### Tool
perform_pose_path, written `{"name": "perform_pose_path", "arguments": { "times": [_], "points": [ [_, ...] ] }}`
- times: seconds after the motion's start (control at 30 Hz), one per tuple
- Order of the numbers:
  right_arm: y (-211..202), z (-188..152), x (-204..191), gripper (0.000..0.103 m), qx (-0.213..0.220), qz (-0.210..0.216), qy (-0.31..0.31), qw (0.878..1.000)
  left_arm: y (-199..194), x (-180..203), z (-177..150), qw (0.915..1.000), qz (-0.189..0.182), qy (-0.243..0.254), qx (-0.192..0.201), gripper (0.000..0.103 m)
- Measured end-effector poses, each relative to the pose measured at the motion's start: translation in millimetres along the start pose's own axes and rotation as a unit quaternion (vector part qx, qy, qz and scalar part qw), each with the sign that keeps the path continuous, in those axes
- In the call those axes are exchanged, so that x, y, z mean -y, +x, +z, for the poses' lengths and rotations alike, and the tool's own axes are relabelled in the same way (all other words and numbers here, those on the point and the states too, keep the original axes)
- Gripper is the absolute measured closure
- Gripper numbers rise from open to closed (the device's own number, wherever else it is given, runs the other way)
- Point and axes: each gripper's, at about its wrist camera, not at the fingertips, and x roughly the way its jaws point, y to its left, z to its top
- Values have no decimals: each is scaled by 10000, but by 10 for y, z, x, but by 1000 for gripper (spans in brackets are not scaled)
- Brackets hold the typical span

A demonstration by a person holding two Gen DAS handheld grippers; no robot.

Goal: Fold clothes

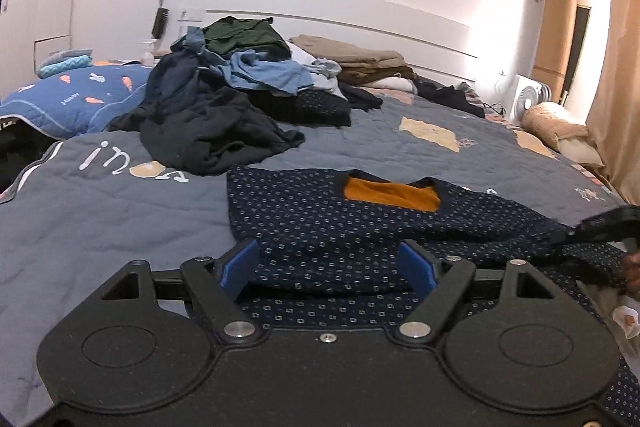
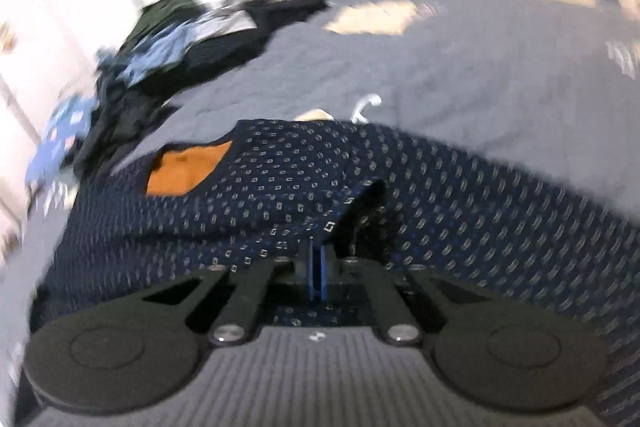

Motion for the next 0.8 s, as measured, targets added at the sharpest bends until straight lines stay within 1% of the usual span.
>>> {"name": "perform_pose_path", "arguments": {
  "times": [0.1,0.17,0.27,0.37,0.43,0.47,0.53,0.57,0.63,0.7,0.73,0.77,0.8],
  "points": [
    [-156,9,66,100,80,-115,-365,9992,9,16,2,10000,16,8,-16,27],
    [-213,7,137,100,79,-162,-396,9991,15,27,-1,10000,-5,47,-64,26],
    [-85,-41,180,98,-292,-390,-501,9976,39,47,-31,9998,15,148,-131,26],
    [32,-93,189,96,-598,-586,-325,9960,56,52,-48,9996,22,184,-208,26],
    [18,-91,169,96,-671,-516,-233,9961,57,45,-49,9996,11,175,-234,25],
    [-32,-69,160,96,-641,-512,-201,9964,58,46,-50,9996,37,198,-221,24],
    [-165,-17,155,94,-496,-540,-29,9973,59,75,-63,9986,205,471,-140,24],
    [-251,12,165,94,-348,-488,114,9981,59,91,-70,9976,295,622,-96,24],
    [-391,47,159,94,-91,-385,344,9986,99,106,-81,9959,252,854,-157,24],
    [-452,67,126,93,57,-175,486,9986,144,121,-97,9934,194,1116,-203,24],
    [-476,75,106,93,129,-83,553,9984,172,134,-112,9908,231,1321,-184,24],
    [-471,77,73,92,177,-34,591,9981,216,162,-138,9863,319,1608,-182,24],
    [-433,82,35,92,172,14,590,9981,270,205,-178,9786,408,2006,-182,24]
  ]
}}
